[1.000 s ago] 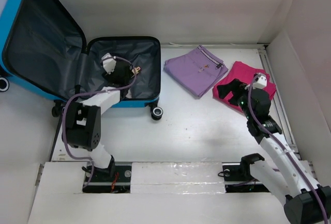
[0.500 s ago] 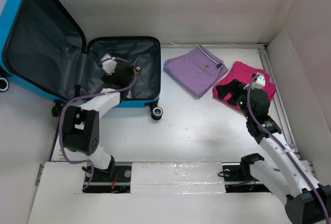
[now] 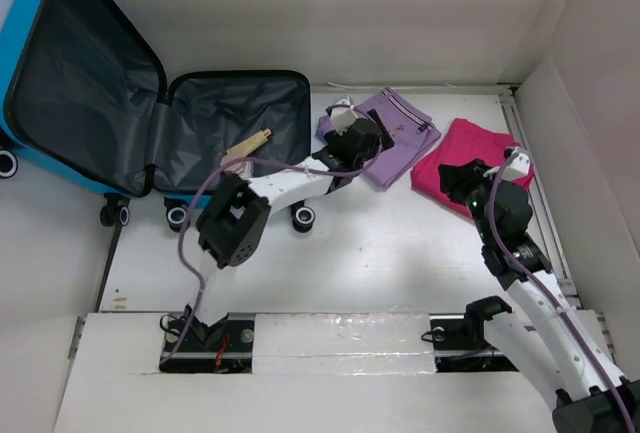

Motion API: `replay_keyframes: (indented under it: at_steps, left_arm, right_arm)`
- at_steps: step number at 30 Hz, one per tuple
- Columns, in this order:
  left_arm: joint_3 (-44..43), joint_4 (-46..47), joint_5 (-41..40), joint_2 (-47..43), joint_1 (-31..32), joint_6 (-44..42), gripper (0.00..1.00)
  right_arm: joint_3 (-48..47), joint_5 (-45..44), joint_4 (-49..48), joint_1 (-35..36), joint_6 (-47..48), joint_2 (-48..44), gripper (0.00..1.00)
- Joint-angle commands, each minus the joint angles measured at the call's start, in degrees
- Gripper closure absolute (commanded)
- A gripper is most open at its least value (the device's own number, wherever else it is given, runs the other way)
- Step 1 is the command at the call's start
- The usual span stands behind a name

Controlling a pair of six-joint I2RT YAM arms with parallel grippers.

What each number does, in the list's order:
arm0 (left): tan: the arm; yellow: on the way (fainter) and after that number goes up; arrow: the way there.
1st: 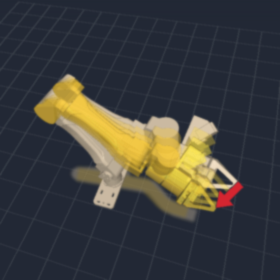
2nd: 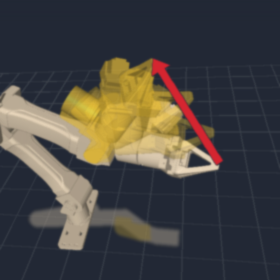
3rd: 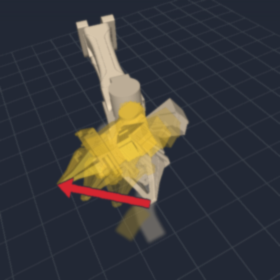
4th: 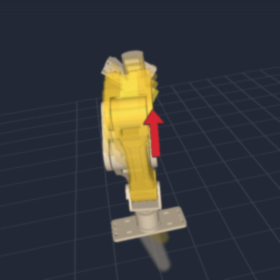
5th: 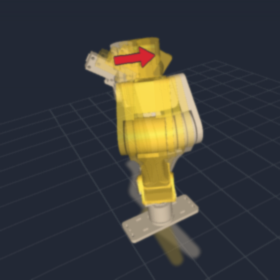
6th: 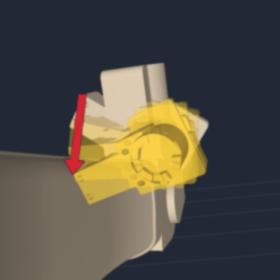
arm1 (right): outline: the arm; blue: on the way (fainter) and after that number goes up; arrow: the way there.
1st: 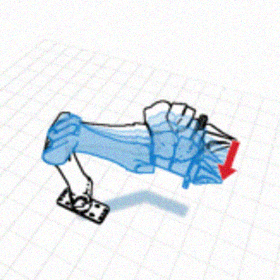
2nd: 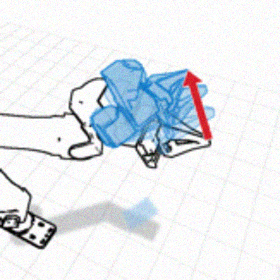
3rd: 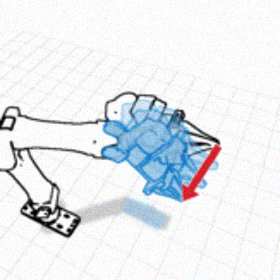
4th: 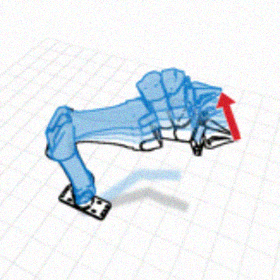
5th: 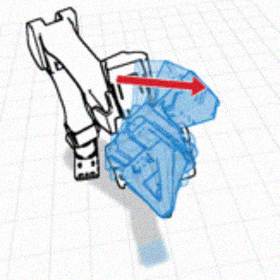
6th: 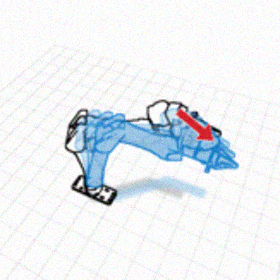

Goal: Pack the luggage

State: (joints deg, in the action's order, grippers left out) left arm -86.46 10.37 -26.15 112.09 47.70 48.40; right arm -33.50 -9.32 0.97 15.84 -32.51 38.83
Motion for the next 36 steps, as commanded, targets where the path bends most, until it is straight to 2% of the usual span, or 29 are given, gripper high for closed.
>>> replay_keyframes:
  at_steps: [1, 2, 5, 8, 12, 17, 18, 20, 22, 24, 26, 27, 29, 32, 36]
  left_arm:
    - [-5.4, -10.2, 3.8, 6.2, -3.2, 10.6, 0.1]
    - [-6.1, -11.3, 3.8, 7.1, -3.2, 11.9, 0.1]
    - [-6.0, -11.3, 1.3, 8.5, -3.2, 16.5, 0.1]
    - [-4.1, -11.3, -0.1, 9.0, -4.5, 20.1, 0.1]
    - [-2.9, -9.6, 2.3, 12.1, -5.6, 23.8, 0.17]
    - [-10.7, -15.6, 4.2, 19.1, -6.7, 25.7, 0.25]
    - [-11.6, -16.7, 4.8, 20.8, -6.7, 26.6, 0.3]
    - [-12.5, -17.2, 5.3, 21.4, -6.7, 27.4, 0.31]
    - [-12.5, -16.7, 4.8, 21.4, -7.3, 28.0, 0.37]
    - [-11.9, -14.4, 5.5, 21.9, -7.3, 28.0, 0.56]
    - [-15.8, -15.8, 5.5, 23.7, -7.9, 28.0, 0.73]
    - [-17.2, -17.6, 5.5, 24.3, -7.9, 28.0, 0.89]
    - [-18.5, -17.6, 5.5, 25.4, -8.4, 26.7, 0.99]
    - [-18.5, -15.2, 7.5, 25.5, -9.1, 24.6, 1.0]
    - [-17.8, -8.9, 13.0, 24.3, -11.1, 16.3, 1.0]
  right_arm:
    - [0.3, -3.2, -1.6, 0.4, -0.4, -1.4, 0.57]
    - [0.3, -3.2, -1.6, 0.4, -0.4, -2.1, 0.46]
    - [0.8, -3.2, -1.6, 0.4, -0.4, -2.7, 0.38]
    - [0.8, -2.5, -1.6, 0.4, -0.4, -2.7, 0.38]
    - [0.3, -1.4, -1.6, 0.4, -0.4, -1.6, 0.38]
    - [0.3, -0.9, -1.6, 0.4, -0.4, -2.2, 0.38]
    - [0.3, -0.9, -1.6, 0.4, -0.4, -2.8, 0.38]
    - [0.3, -0.9, -1.1, 0.4, -0.4, -3.3, 0.38]
    - [0.3, -0.9, -1.1, 0.4, -0.4, -3.3, 0.37]
    - [0.3, -0.9, -1.1, 0.4, -0.4, -3.8, 0.37]
    - [0.3, -0.9, -0.5, 0.4, -0.4, -3.8, 0.37]
    - [-0.2, -0.9, -0.5, 0.4, -0.4, -3.8, 0.37]
    - [-0.3, -0.9, 0.0, 0.4, -0.4, -5.2, 0.37]
    - [-0.3, -0.9, 0.0, 0.4, -0.4, -5.7, 0.37]
    - [-0.3, -0.9, 0.0, 0.4, -0.4, -5.7, 0.37]
